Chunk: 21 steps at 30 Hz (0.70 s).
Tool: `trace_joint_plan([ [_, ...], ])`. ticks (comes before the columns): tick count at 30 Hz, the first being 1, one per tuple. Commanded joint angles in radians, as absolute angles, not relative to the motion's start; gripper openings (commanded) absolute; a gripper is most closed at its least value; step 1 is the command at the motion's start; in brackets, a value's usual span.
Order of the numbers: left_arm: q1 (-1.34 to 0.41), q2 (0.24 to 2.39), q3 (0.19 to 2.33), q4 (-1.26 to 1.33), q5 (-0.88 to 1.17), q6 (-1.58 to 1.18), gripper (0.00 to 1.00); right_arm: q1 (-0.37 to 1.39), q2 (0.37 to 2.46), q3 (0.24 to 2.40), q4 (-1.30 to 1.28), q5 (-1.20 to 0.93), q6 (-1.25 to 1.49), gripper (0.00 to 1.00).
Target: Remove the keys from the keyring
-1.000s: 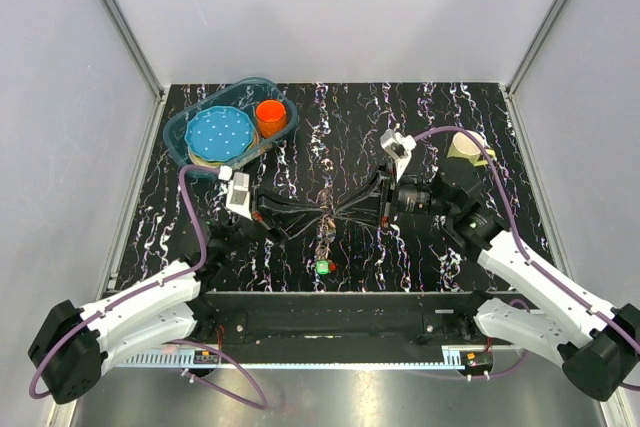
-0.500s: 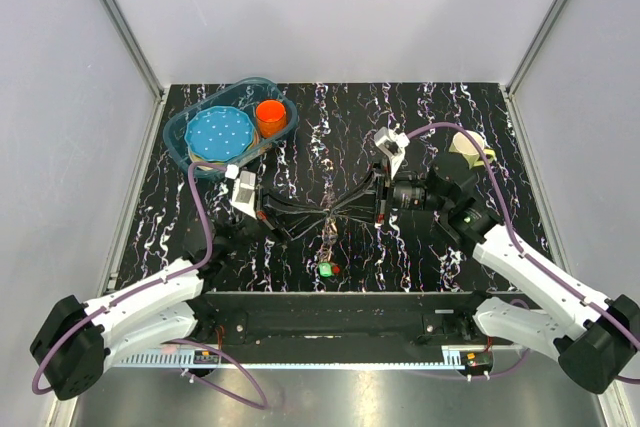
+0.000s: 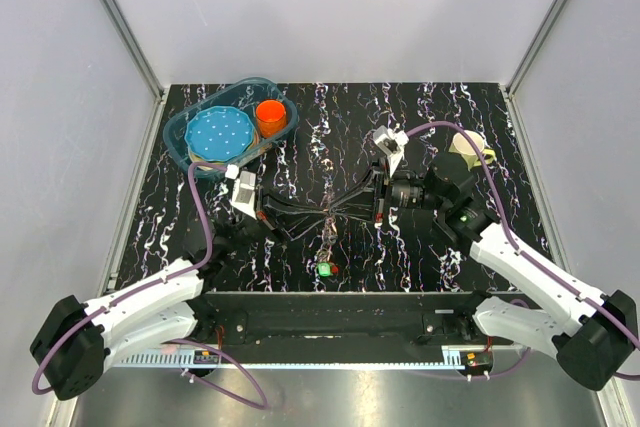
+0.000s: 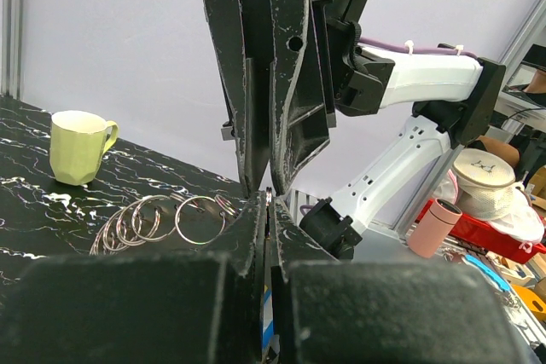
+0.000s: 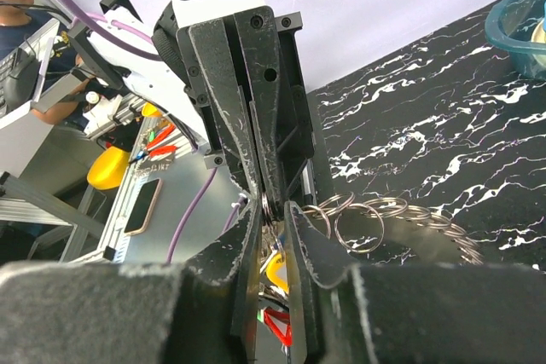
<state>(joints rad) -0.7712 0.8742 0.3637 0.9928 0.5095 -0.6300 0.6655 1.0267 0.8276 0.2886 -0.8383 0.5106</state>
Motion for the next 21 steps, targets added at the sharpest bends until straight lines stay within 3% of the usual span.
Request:
trace_joint_plan([
  [1, -0.767, 0.856, 0.396, 1.106, 0.509, -0.632, 0.0, 0.667, 1.034, 0.825, 0.35, -0.867, 0.534, 0.21],
  [7, -0.767, 0.845, 0.408, 1.08, 0.512, -0.623, 0.0, 0.669, 1.032, 0.818, 0.328, -0.87, 0.517, 0.21],
  [10, -0.767, 0.839, 0.408, 1.071, 0.506, -0.612, 0.0, 0.669, 1.032, 0.807, 0.342, -0.879, 0.52, 0.1],
  [11, -0.767, 0.841, 0.408, 1.071, 0.505, -0.614, 0.0, 0.669, 1.032, 0.807, 0.35, -0.88, 0.525, 0.0],
  [16, -0.765, 0.85, 0.411, 1.046, 0.508, -0.618, 0.0, 0.667, 1.014, 0.814, 0.339, -0.856, 0.508, 0.0],
  [17, -0.762, 0.845, 0.414, 1.025, 0.511, -0.605, 0.03, 0.669, 1.012, 0.828, 0.269, -0.847, 0.486, 0.0],
  [21, -0.739, 0.798, 0.471, 0.812, 0.535, -0.51, 0.33, 0.669, 1.022, 0.932, 0.022, -0.841, 0.352, 0.0],
])
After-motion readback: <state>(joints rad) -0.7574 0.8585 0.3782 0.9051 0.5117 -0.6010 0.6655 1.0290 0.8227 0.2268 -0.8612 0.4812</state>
